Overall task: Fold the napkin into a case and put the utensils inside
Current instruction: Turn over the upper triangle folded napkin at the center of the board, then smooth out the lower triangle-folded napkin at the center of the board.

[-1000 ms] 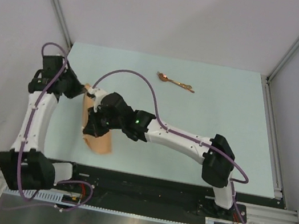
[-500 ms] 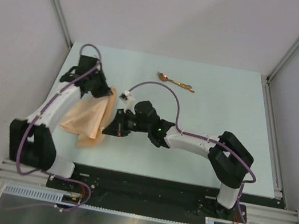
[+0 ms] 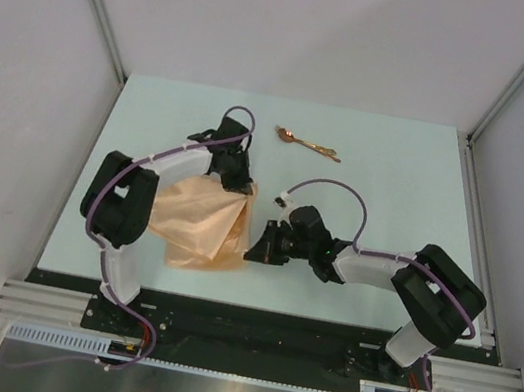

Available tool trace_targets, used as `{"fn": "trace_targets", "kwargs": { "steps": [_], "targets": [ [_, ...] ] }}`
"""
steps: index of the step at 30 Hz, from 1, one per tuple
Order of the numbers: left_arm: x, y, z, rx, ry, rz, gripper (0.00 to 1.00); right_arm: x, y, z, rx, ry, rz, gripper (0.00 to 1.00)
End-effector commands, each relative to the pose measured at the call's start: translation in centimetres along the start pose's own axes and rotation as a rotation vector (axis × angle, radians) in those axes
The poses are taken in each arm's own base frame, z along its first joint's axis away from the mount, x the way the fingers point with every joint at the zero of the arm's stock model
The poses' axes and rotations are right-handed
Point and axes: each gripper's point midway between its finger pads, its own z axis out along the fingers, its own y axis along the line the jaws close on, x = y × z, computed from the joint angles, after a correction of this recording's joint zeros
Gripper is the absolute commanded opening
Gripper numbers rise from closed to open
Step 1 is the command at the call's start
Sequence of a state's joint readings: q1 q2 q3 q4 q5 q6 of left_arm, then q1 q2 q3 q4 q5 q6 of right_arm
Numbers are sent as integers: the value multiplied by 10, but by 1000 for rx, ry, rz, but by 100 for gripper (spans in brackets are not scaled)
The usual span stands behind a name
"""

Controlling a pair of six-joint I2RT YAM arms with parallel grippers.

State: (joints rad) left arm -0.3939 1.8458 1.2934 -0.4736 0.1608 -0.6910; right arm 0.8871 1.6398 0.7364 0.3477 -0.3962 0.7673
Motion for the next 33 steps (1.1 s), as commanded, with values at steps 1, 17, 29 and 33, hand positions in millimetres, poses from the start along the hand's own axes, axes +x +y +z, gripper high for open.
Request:
{"fn": "trace_targets", "kwargs": {
  "steps": [1, 17, 29, 33],
  "targets": [
    [-77, -58, 5, 149, -260, 39, 0, 51, -14, -22, -19, 172, 32, 0],
    [-56, -89, -44, 172, -230, 255, 72, 56, -70, -65, 158, 112, 111, 44],
    [72, -21, -77, 32, -140, 429, 54, -44, -104, -108, 267, -91, 147, 70],
    [114, -3, -64, -74, -97, 482, 62, -89, -92, -88, 180, -101, 119, 57]
  ]
}}
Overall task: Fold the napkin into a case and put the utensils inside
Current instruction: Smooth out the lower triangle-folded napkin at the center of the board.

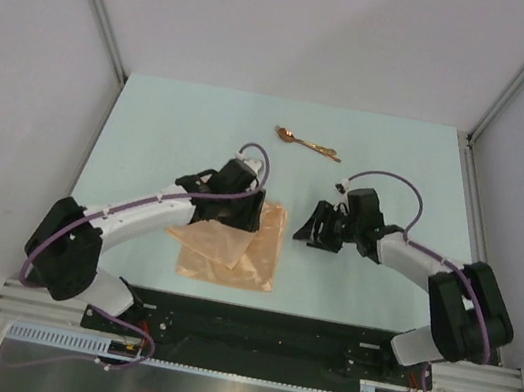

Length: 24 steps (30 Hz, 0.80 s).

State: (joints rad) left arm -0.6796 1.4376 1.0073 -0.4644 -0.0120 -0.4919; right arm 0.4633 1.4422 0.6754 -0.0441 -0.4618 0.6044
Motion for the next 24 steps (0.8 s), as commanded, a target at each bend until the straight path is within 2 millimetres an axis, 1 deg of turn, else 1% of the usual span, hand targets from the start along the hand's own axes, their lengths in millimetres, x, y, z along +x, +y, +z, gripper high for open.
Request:
{"fn": "trace_targets", "kwargs": {
  "steps": [1, 2, 3, 4, 5, 7, 8, 10, 14, 17, 20, 21, 23, 24],
  "targets": [
    [40, 13, 5, -151, 45, 59, 62, -44, 35, 14, -128, -27, -67, 53],
    [46, 15, 7, -179, 61, 62, 62, -47, 34, 23, -139, -18, -62, 52],
    [52, 14, 6, -195, 71, 78, 62, -56, 43, 25, -167, -20, -72, 51],
    [56, 19, 6, -228, 77, 79, 62, -58, 44, 30, -169, -9, -65, 47],
    [59, 20, 6, -235, 84, 82, 63, -58, 40, 37, -167, 1, -58, 47],
    [66, 20, 5, -240, 96, 94, 63, -60, 43, 41, -182, 6, -59, 46],
    [71, 21, 5, -245, 108, 93, 63, -58, 40, 45, -178, 16, -52, 46],
    [83, 16, 4, -223, 133, 103, 63, -54, 37, 48, -177, 27, -46, 43],
    [107, 16, 7, -230, 192, 101, 62, -45, 40, 51, -192, 42, -57, 36],
    [117, 18, 10, -236, 216, 100, 57, -40, 45, 54, -201, 50, -70, 33],
    [119, 18, 10, -237, 219, 100, 49, -37, 46, 57, -203, 56, -73, 30],
    [119, 17, 10, -233, 221, 102, 44, -38, 46, 59, -201, 56, -71, 28],
    [120, 16, 11, -237, 231, 107, 39, -33, 44, 62, -204, 70, -71, 24],
    [121, 15, 12, -232, 237, 109, 34, -30, 44, 63, -204, 78, -70, 21]
  ]
}}
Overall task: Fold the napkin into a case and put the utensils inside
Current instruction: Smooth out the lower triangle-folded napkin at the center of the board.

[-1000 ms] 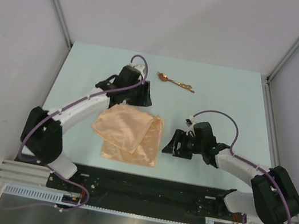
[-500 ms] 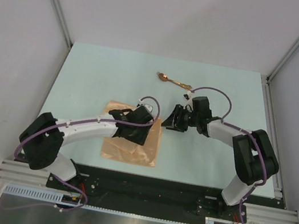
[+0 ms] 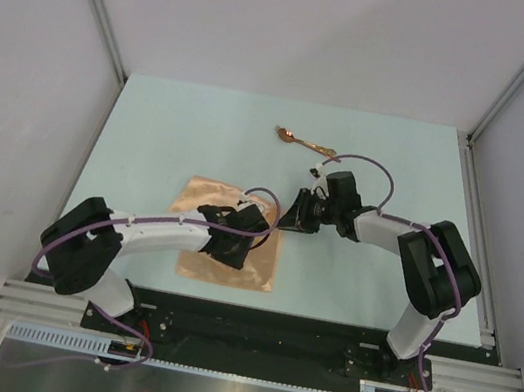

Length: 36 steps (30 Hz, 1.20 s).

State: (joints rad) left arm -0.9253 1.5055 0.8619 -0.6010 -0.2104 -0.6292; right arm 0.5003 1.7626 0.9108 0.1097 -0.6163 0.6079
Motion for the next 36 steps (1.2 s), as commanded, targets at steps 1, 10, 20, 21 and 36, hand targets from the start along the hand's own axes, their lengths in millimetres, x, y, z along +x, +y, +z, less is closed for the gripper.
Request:
{"fn": "trace_targets", "kwargs": {
  "steps": [1, 10, 20, 21, 36],
  "targets": [
    [1, -5, 1, 6, 11, -1, 31, 1, 3, 7, -33, 4, -17, 20],
    [-7, -28, -14, 112, 26, 6, 0, 8, -12, 15, -24, 18, -6, 12],
    [-22, -54, -41, 238, 15, -12, 0, -18, -13, 23, -31, -23, -3, 11],
    [-23, -55, -41, 244, 15, -12, 0, -21, -13, 24, -30, -28, -1, 10],
    [-18, -111, -41, 423, 100, -3, 0, -47, -34, 32, -31, -59, 54, 9]
  ]
}}
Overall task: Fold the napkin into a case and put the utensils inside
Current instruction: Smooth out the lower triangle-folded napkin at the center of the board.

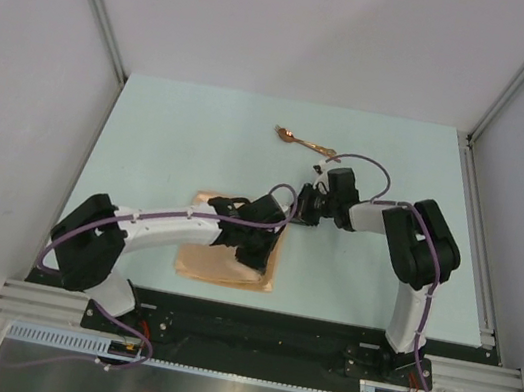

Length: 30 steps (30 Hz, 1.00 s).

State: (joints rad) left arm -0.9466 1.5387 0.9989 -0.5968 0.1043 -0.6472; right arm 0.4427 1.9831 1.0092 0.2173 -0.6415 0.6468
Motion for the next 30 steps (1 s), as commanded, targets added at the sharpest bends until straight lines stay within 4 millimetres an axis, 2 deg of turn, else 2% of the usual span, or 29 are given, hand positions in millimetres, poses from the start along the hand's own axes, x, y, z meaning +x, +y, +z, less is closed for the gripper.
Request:
{"fn": "trace_targets", "kwargs": {
  "steps": [1, 7, 15, 18, 19, 21, 23, 26, 27, 28, 29, 30],
  "targets": [
    [-10, -40, 4, 100, 2, 8, 0, -17, 7, 0, -41, -32, -22, 9],
    [-4, -43, 25, 65, 55, 6, 0, -15, 8, -4, -51, -35, -22, 8],
    [-2, -29, 27, -8, 49, 19, 2, -10, 9, -9, -50, -26, -27, 8],
    [-4, -28, 21, -13, 34, 35, 27, -3, 9, -17, -43, -11, -9, 14],
    [-7, -29, 17, -8, 21, 44, 43, -1, 10, -21, -41, -8, -11, 16],
    [-14, -37, 2, 27, -16, 63, 56, 5, 15, -32, -46, 8, -14, 23],
    [-21, -41, -12, 45, -34, 82, 73, 15, 17, -43, -38, 31, -31, 31],
    [-41, -44, -29, 65, -56, 82, 76, 32, 18, -60, -13, 65, -54, 38],
    [-50, -41, -34, 73, -74, 70, 74, 34, 18, -64, -4, 59, -68, 40],
    [-61, -43, -39, 86, -97, 77, 73, 51, 8, -69, 27, 94, -41, 42],
    [-69, -42, -41, 89, -115, 76, 71, 56, 11, -77, 30, 91, -54, 43],
    [-84, -31, -42, 74, -138, 47, 64, 63, 10, -80, 32, 95, -52, 46]
  ]
}}
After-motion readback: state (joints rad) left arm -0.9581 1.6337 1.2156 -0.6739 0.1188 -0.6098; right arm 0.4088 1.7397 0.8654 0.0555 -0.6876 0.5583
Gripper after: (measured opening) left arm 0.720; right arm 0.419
